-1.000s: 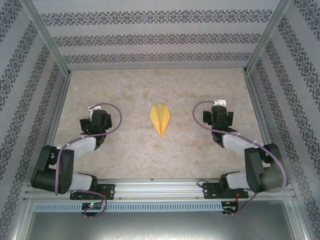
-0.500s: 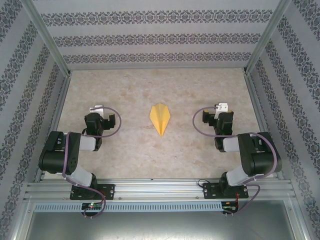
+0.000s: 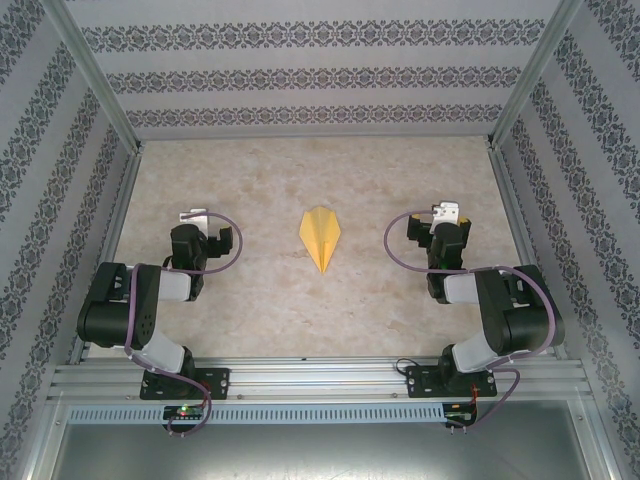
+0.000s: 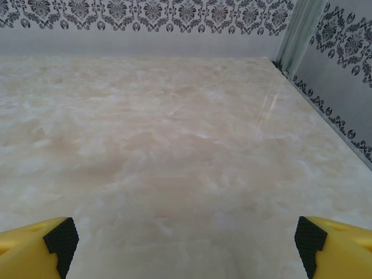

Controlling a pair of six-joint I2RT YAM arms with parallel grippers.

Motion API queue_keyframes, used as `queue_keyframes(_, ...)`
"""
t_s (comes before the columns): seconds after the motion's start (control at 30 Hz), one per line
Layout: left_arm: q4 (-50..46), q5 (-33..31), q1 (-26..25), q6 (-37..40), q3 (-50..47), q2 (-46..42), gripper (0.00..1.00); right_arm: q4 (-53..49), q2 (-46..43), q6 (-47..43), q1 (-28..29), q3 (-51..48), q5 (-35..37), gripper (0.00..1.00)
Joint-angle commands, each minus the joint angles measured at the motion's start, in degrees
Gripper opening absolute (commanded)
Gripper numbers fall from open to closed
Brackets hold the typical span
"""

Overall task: Fold a paper plane with a square sheet of paper (pick it up from the middle)
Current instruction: Reset both arms

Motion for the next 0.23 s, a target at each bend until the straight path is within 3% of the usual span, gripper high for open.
queue_keyframes(0.0, 2.21, 1.1, 0.39, 0.47, 0.79, -0.24, 1.0, 1.61, -0.33, 0.13, 0.06, -0.36, 0.77, 0.98)
queue_keyframes(0.2, 2.21, 1.1, 0.39, 0.47, 0.79, -0.22, 1.0, 0.8, -0.39, 0.55, -0.65, -0.03, -0.94, 0.98)
